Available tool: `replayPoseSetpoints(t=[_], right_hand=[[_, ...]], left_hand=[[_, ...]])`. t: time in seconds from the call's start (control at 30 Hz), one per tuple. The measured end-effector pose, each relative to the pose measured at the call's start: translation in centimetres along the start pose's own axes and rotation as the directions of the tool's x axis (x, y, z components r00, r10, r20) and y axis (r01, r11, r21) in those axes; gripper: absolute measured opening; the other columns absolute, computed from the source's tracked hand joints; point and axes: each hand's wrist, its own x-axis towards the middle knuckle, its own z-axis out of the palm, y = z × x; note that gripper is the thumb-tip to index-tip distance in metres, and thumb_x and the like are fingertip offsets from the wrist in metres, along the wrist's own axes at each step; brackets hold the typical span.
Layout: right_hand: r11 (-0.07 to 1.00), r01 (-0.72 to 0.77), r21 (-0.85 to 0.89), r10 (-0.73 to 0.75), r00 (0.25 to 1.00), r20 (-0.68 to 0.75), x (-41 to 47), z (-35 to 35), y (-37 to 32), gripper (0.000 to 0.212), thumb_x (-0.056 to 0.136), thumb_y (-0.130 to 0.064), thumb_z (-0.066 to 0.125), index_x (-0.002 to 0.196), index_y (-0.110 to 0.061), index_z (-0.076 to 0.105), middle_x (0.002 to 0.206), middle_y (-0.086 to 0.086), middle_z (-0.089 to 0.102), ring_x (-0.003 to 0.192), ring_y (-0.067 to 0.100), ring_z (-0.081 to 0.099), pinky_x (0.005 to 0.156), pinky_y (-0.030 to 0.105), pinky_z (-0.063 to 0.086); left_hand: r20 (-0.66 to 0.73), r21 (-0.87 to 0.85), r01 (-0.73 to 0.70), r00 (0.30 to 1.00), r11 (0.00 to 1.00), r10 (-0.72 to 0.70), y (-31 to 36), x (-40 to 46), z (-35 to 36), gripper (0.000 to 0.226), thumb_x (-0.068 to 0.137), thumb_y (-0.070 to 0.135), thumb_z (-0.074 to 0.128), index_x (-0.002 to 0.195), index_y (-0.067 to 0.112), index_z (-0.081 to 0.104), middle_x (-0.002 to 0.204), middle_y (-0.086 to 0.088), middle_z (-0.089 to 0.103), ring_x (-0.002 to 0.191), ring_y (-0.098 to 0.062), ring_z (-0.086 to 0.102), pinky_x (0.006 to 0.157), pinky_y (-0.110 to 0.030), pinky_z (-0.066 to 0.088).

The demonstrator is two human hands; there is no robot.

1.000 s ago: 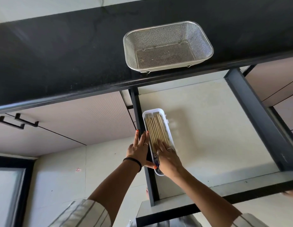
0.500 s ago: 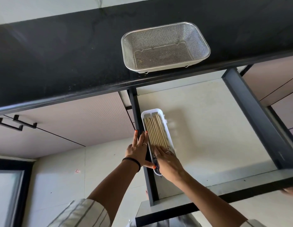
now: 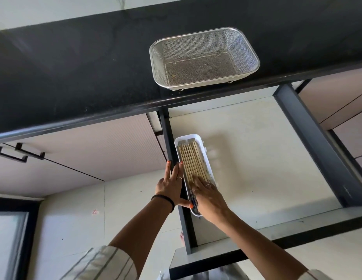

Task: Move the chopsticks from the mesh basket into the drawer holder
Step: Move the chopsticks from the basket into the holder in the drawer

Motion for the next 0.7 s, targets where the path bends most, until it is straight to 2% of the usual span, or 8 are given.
replayPoseSetpoints(t=[0.07, 0.17, 0.37, 0.47, 0.57, 0.7], right_hand=[[1.000, -0.005, -0.031, 0.006, 0.999, 0.035, -0.1, 0.1, 0.2, 0.057, 0.094, -0.027, 0.051, 0.145, -0.008, 0.032, 0.161, 0.009, 0.007, 0.148, 0.024, 0.010, 0.122, 0.042, 0.010], [0.999, -0.020, -0.043, 0.022, 0.998, 0.052, 0.2, 0.3, 0.1, 0.058, 0.093, -0.026, 0.053, 0.144, -0.006, 0.033, 0.161, 0.009, 0.007, 0.148, 0.025, 0.010, 0.122, 0.044, 0.010], [1.000, -0.019, -0.021, 0.020, 0.999, 0.041, 0.9, 0.2, -0.3, 0.072, 0.092, -0.026, 0.053, 0.149, -0.006, 0.014, 0.160, 0.011, 0.011, 0.148, 0.025, 0.014, 0.122, 0.043, 0.013], [0.999, -0.006, -0.036, 0.008, 0.998, 0.061, 1.1, 0.0, -0.3, 0.073, 0.092, -0.026, 0.052, 0.150, -0.006, 0.012, 0.160, 0.011, 0.014, 0.148, 0.025, 0.014, 0.121, 0.042, 0.013], [0.991, 0.036, -0.127, -0.028, 0.997, 0.067, 1.1, -0.3, -0.3, 0.062, 0.094, -0.024, 0.048, 0.146, -0.002, 0.023, 0.155, 0.016, 0.026, 0.144, 0.029, 0.023, 0.120, 0.044, 0.018], [0.972, 0.093, -0.216, -0.100, 0.995, -0.019, 0.6, -0.4, -0.2, 0.046, 0.091, -0.021, 0.051, 0.132, -0.002, 0.044, 0.134, 0.017, 0.053, 0.127, 0.033, 0.046, 0.111, 0.045, 0.034]], left_hand=[[0.003, 0.003, -0.002, 1.000, 1.000, 0.002, 0.0, 0.0, 0.0, 0.136, 0.064, 0.069, 0.070, 0.150, 0.009, -0.017, 0.158, -0.002, -0.020, 0.141, -0.032, -0.027, 0.113, -0.045, 0.030], [0.006, 0.008, -0.005, 1.000, 1.000, 0.005, 0.1, 0.0, -0.1, 0.136, 0.064, 0.070, 0.069, 0.149, 0.009, -0.018, 0.158, -0.003, -0.020, 0.141, -0.032, -0.027, 0.114, -0.045, 0.029], [-0.005, -0.002, -0.002, 1.000, 1.000, 0.002, 0.1, -0.1, -0.1, 0.135, 0.065, 0.069, 0.069, 0.150, 0.010, -0.017, 0.159, -0.002, -0.018, 0.142, -0.031, -0.026, 0.114, -0.045, 0.029], [-0.002, -0.010, 0.000, 1.000, 1.000, 0.000, 0.1, -0.2, -0.1, 0.135, 0.064, 0.069, 0.070, 0.150, 0.010, -0.017, 0.159, -0.002, -0.019, 0.142, -0.031, -0.026, 0.114, -0.045, 0.029], [0.004, -0.020, 0.001, 1.000, 1.000, -0.001, 0.1, -0.2, -0.2, 0.135, 0.065, 0.067, 0.071, 0.149, 0.010, -0.018, 0.158, -0.002, -0.021, 0.141, -0.031, -0.027, 0.114, -0.045, 0.028], [0.011, -0.025, 0.000, 1.000, 1.000, 0.001, 0.2, -0.3, -0.4, 0.135, 0.065, 0.066, 0.071, 0.148, 0.009, -0.018, 0.158, -0.003, -0.021, 0.141, -0.031, -0.028, 0.114, -0.044, 0.029]])
